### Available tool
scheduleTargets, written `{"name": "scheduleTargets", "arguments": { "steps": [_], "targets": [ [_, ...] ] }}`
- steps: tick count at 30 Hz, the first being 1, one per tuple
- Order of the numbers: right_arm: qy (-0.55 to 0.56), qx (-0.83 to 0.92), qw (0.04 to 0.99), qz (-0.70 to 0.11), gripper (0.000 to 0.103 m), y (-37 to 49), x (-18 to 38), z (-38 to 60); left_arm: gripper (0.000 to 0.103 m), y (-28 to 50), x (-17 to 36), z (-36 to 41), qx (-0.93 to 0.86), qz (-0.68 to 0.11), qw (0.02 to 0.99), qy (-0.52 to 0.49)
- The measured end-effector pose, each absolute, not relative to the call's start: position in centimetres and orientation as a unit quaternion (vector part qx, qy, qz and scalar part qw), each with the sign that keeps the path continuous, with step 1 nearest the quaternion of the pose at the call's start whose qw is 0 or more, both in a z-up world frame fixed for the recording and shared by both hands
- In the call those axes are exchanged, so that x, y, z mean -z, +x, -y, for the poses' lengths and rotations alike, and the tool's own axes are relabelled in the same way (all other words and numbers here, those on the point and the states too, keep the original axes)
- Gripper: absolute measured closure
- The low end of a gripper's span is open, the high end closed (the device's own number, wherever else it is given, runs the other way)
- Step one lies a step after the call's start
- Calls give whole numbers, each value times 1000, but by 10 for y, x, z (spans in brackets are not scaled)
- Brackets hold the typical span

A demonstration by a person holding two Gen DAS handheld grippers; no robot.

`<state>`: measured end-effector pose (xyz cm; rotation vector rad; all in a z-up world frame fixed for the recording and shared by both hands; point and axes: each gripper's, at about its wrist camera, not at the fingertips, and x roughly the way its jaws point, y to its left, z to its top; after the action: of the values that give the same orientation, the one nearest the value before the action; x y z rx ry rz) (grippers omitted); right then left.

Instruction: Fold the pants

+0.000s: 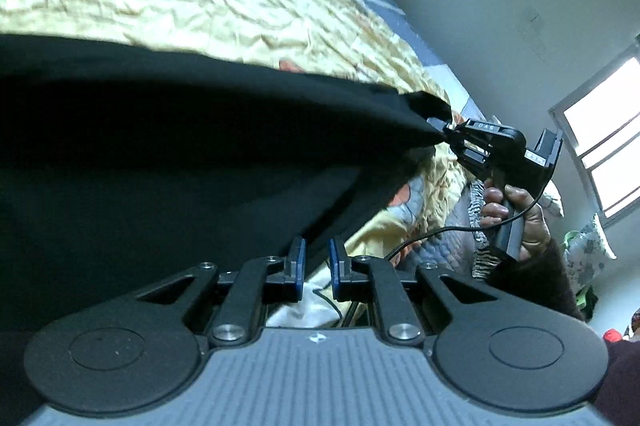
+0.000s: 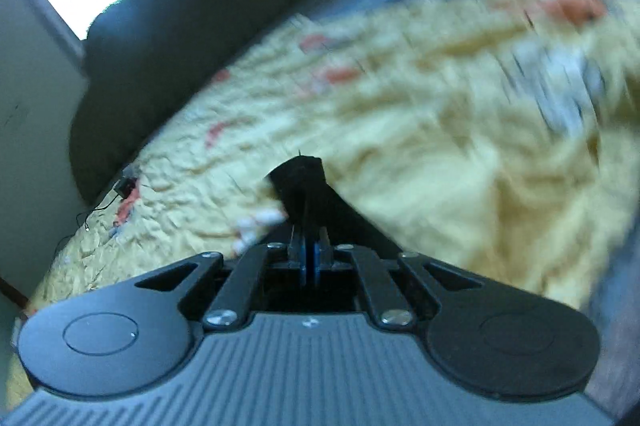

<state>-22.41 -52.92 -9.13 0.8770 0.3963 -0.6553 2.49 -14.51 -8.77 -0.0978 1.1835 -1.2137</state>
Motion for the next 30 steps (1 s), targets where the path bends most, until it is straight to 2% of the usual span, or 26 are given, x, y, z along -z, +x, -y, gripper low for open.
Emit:
{"name": "scheduleTargets", "arguments": {
  "steps": [5,16,19,24,26,30],
  "targets": [
    [436,287,837,-164,98,-216,81,539,91,22,95,162,541,-533,649,-43],
    [431,206,872,-101,98,-168,1,542,91,4,84,192,537,-510,672,-25],
    [427,199,876,-105,98,-162,-9,541,91,-22,70,208,524,-453,719,56],
    [420,193,880,-104,98,-161,-15,540,91,-70,59,241,463,-303,787,274],
    [422,190,880,-105,98,-161,-13,540,91,-82,65,252,435,-255,791,347],
    [420,189,881,-108,98,-163,-12,540,91,-96,77,265,420,-215,771,427]
  ]
}}
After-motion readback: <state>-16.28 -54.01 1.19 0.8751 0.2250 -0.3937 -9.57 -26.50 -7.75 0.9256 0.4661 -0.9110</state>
